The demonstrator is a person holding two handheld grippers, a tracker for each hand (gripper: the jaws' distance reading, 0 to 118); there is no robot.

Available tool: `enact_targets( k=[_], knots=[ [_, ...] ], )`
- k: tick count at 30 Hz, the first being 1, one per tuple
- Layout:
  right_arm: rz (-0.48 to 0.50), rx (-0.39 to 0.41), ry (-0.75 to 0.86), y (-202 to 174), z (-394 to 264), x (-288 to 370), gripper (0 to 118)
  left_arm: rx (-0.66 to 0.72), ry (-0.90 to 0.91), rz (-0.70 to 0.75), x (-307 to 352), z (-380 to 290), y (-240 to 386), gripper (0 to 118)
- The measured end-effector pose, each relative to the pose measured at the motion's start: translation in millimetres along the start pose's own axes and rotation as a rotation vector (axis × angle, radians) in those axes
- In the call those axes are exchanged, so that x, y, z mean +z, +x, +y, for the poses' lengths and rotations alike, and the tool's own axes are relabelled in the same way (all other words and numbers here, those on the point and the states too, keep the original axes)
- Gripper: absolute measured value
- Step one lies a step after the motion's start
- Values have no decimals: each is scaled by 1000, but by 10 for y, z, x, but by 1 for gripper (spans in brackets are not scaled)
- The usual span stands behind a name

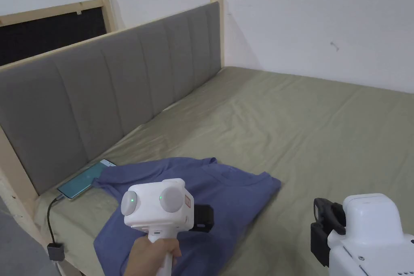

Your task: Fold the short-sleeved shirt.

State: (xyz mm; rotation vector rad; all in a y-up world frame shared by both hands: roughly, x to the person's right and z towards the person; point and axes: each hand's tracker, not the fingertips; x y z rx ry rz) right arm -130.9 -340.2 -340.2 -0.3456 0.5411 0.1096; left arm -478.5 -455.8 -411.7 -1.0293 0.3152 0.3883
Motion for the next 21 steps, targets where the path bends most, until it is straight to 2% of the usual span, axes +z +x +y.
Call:
enact_targets(
  k=[1,4,7,9,10,12,13,15,16,18,19,20,21],
  knots=[
    [-2,-6,-10,15,-16,-17,0,10,23,-13,8,15,-4,110],
    [10,-38,-40,46,-61,-74,0,20,21,-6,-21,111,61,110],
    [17,-47,-64,42,-107,-107,0,-27,-13,68,-192,196,145,110],
    [20,-43,-78,48,-138,-117,0,-20,-68,74,-386,198,174,103],
    [21,-43,-88,51,-149,-126,0,6,-101,54,-477,178,173,92],
    [25,-46,-106,87,-178,-138,0,-4,-44,107,-330,40,326,92],
    [24,-51,-114,110,-195,-142,0,-15,-62,111,-321,42,371,88],
    [13,-68,-126,149,-226,-154,0,-35,-65,117,-216,35,402,76],
    [8,-85,-136,176,-240,-161,0,-25,-66,122,-197,25,406,65],
    [8,-128,-145,228,-264,-156,0,-39,-69,143,-208,-9,440,56],
    [7,-149,-147,254,-273,-146,0,-53,-76,150,-213,43,422,37],
    [6,-162,-146,281,-277,-130,0,-60,-77,142,-174,60,441,11],
    [5,-166,-147,304,-275,-115,0,-62,-74,147,-142,62,469,0]
  ],
)
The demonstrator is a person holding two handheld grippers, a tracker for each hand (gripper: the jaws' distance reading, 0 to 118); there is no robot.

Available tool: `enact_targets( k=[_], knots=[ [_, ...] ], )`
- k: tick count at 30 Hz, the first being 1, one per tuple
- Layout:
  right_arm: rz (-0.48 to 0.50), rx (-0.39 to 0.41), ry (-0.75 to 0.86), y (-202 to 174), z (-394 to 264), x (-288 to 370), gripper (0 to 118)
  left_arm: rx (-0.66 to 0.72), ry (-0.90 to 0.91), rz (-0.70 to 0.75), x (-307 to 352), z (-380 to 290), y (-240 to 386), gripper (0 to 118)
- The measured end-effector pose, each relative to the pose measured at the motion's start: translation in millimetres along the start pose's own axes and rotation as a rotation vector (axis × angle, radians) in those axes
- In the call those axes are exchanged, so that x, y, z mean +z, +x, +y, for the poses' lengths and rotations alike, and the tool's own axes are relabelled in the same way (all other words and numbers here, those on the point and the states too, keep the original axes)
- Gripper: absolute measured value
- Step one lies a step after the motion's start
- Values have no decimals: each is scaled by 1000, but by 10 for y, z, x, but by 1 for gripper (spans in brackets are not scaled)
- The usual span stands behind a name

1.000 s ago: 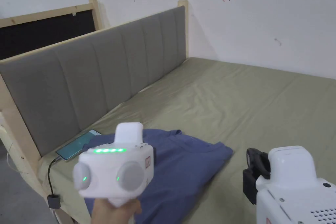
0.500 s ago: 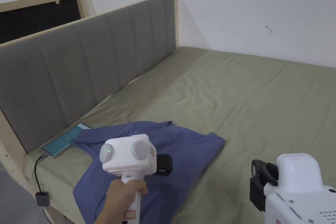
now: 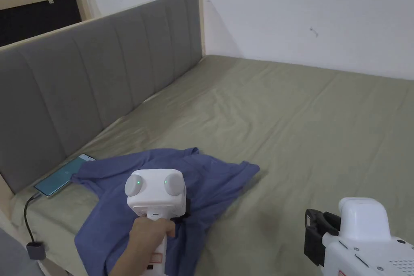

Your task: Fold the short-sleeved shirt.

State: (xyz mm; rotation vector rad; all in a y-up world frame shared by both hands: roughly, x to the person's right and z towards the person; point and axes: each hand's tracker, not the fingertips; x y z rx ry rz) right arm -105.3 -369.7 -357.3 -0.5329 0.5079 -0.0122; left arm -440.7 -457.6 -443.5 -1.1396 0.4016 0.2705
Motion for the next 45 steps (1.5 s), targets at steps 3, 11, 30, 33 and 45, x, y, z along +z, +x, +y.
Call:
enact_targets(
  k=[3,11,30,33,45],
  knots=[
    [-31,11,7,74,0,40,0,-17,-11,29,-75,61,-46,0],
    [-87,-47,30,372,51,279,0,111,-42,-68,136,275,-237,0],
    [-244,-199,149,1043,95,998,0,-124,320,-562,2346,556,856,0],
    [-291,-215,182,1164,130,1182,0,-226,352,-738,2751,434,1314,0],
    [-510,-309,333,1764,110,2055,0,-613,79,-889,2192,-694,3506,0]
  ],
)
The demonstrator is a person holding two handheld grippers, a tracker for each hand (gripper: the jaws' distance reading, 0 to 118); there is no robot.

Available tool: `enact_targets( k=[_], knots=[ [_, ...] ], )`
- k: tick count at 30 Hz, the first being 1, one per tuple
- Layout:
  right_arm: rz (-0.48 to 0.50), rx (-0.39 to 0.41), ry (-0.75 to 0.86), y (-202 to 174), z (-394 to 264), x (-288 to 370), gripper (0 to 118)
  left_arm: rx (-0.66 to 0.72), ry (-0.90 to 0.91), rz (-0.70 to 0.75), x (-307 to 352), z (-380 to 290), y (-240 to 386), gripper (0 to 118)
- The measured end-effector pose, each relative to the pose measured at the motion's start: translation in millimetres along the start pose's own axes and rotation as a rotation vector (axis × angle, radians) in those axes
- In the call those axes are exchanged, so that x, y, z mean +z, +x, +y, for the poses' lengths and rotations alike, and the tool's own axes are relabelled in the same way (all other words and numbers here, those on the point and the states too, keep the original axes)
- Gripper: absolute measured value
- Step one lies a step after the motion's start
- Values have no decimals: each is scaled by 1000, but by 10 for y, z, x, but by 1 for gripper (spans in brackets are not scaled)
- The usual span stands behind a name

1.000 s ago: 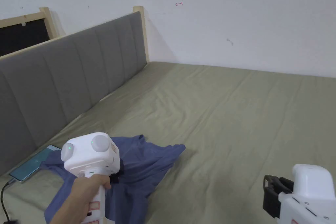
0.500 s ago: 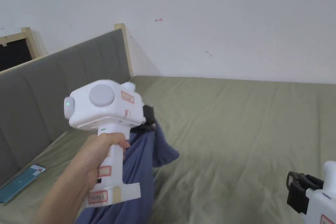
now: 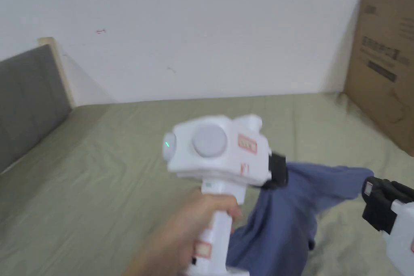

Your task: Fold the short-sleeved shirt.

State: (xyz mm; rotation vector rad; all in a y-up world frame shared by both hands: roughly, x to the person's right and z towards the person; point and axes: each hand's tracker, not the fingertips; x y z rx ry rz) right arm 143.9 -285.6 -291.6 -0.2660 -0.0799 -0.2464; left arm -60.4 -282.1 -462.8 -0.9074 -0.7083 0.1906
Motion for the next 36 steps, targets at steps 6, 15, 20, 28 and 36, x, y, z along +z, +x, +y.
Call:
enact_targets(
  k=[6,15,20,28,36],
  knots=[
    [-87,-44,-101,394,-154,-33,0,42,-476,124,-1679,-1283,-224,0],
    [-117,-89,-139,575,-244,-165,0,-37,-335,73,-1262,-1161,-246,92],
    [-96,-32,-182,423,-296,-250,0,-22,-162,13,-520,-948,-366,111],
    [16,28,-240,15,-359,-539,0,152,-56,351,405,-1190,-1441,18],
    [81,87,-338,-305,-582,-876,0,362,-112,408,401,-1447,-2248,0]
  ],
)
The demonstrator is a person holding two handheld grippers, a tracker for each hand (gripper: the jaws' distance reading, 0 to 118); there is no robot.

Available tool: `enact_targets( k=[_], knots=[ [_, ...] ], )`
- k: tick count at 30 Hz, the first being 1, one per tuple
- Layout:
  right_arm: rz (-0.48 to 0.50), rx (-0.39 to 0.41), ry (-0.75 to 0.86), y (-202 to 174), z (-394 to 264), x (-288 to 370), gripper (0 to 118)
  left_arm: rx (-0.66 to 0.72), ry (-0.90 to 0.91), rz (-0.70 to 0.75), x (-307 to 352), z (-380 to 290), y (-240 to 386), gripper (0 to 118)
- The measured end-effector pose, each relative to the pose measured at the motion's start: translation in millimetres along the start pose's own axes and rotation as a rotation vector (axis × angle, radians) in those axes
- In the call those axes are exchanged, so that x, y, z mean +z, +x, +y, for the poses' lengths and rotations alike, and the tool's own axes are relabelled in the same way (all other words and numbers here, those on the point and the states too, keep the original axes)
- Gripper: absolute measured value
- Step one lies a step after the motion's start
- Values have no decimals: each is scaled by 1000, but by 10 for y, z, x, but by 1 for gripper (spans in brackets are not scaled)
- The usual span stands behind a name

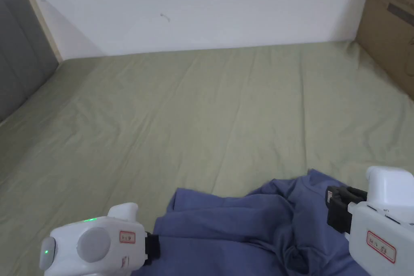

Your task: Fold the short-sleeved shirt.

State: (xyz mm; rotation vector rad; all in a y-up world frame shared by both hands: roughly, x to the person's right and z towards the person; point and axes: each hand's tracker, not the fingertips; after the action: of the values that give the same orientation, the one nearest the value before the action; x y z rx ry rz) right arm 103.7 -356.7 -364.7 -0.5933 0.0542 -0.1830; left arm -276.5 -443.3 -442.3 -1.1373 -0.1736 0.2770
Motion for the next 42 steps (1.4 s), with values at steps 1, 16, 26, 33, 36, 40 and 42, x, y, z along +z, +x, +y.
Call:
enact_targets(
  k=[1,16,26,33,36,40,42],
  knots=[
    [5,-1,-9,-13,-2,-39,0,-1,10,1,4,77,29,0],
    [-17,9,-106,65,-52,-375,0,-156,-86,90,-987,1235,580,92],
    [44,8,-192,214,143,-588,0,-288,-34,208,-960,1013,709,1],
    [232,234,-315,151,860,-1097,57,-221,41,103,-475,1033,650,1],
    [199,379,-403,53,1020,-1656,115,-209,62,74,-291,965,640,1],
    [143,518,-568,-46,968,-2318,102,-208,72,60,-186,885,620,1],
    [145,567,-649,-78,805,-2600,102,-201,67,57,-194,874,593,1]
  ],
)
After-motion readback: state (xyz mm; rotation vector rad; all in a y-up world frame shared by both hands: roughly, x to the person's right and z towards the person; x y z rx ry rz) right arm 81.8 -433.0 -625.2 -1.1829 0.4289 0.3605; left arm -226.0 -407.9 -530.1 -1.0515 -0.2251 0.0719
